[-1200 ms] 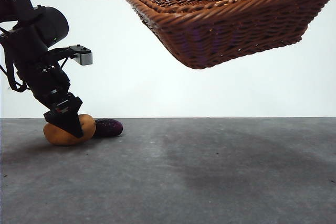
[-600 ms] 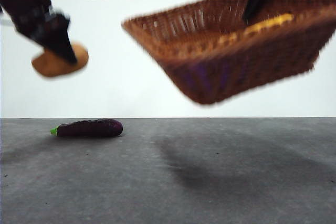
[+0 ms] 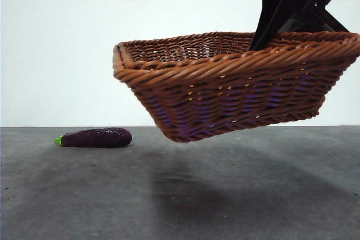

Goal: Help me put the vegetables on the table into the basket

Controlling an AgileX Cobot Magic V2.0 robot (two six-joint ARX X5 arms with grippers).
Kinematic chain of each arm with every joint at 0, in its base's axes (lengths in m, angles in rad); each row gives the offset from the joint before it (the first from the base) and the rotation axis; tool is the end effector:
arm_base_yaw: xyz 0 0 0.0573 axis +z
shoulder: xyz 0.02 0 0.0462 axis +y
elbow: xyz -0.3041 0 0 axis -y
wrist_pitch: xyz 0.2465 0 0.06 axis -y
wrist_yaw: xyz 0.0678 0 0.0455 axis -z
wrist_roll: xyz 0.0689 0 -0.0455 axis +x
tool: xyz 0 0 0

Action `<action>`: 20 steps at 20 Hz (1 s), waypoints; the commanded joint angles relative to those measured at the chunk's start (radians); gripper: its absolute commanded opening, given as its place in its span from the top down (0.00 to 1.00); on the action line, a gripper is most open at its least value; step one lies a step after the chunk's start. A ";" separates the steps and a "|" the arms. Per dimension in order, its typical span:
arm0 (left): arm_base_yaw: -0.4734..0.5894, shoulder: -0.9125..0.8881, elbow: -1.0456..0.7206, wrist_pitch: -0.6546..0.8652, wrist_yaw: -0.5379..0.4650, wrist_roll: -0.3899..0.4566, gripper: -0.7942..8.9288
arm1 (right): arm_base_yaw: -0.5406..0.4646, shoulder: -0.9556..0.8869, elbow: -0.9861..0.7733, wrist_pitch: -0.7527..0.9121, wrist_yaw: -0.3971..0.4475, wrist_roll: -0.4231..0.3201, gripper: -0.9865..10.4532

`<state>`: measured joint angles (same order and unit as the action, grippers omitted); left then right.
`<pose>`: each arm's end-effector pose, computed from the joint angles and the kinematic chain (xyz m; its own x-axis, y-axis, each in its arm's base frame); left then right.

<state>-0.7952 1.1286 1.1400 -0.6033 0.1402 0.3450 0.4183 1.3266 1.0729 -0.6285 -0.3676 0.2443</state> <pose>0.1671 -0.1842 0.3653 0.4756 -0.6846 -0.5525 0.8739 0.4398 0.2073 0.2495 0.1380 0.2928 0.3959 0.5693 -0.7206 -0.3996 0.8133 0.4230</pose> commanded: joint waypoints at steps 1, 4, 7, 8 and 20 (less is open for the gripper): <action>-0.011 0.090 -0.005 -0.001 -0.010 -0.032 0.92 | 0.002 0.001 -0.006 0.005 -0.011 0.018 0.92; -0.016 0.238 -0.005 0.054 -0.008 -0.068 0.92 | 0.007 0.000 -0.006 0.000 -0.010 0.017 0.92; -0.025 0.318 -0.005 0.067 0.029 -0.091 0.92 | 0.008 0.000 -0.006 0.000 -0.009 0.016 0.92; -0.035 0.328 -0.005 0.062 0.061 -0.092 0.92 | 0.008 0.000 -0.006 -0.001 -0.005 0.014 0.92; -0.053 0.329 -0.005 0.024 0.103 -0.115 0.47 | 0.008 0.000 -0.006 -0.002 0.000 0.009 0.92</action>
<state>-0.8471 1.4509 1.1400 -0.5800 0.2367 0.2405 0.4244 1.3266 1.0721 -0.6460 -0.3557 0.2466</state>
